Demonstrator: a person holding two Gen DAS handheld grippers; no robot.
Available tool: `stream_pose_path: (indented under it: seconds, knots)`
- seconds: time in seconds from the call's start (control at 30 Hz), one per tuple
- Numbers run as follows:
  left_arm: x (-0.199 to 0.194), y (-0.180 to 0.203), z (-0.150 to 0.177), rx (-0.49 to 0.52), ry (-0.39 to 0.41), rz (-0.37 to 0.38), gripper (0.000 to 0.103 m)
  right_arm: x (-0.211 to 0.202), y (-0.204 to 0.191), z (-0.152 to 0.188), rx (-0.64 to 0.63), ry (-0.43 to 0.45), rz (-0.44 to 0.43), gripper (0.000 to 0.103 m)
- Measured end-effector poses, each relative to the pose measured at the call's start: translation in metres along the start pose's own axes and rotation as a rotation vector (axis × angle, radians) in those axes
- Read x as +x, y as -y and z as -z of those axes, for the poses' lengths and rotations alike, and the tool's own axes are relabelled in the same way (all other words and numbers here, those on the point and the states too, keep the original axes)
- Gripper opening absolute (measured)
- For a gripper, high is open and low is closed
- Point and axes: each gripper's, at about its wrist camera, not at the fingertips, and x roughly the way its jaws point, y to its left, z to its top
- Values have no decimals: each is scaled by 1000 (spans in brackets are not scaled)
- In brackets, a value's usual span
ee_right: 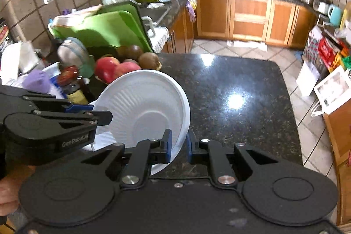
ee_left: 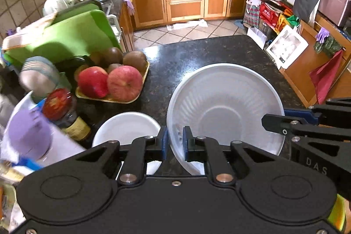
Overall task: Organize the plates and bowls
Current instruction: 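Carry the white bowl toward the green plate stack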
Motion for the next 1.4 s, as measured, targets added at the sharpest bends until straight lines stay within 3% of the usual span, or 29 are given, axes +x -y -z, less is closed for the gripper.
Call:
stream_pose_path:
  seconds: [0.27, 0.67, 1.1, 1.4]
  knots:
    - [-46, -10, 45, 13, 14, 12, 18, -51, -30, 46, -23, -3, -51, 16]
    - [-59, 1, 116, 77, -76, 46, 19, -54, -63, 134, -54, -131, -70, 16]
    - [-33, 8, 147, 95, -159, 85, 21, -38, -69, 171, -60, -211, -70, 16]
    - [-18, 5, 165, 103, -172, 82, 31, -27, -66, 175, -72, -224, -50, 20]
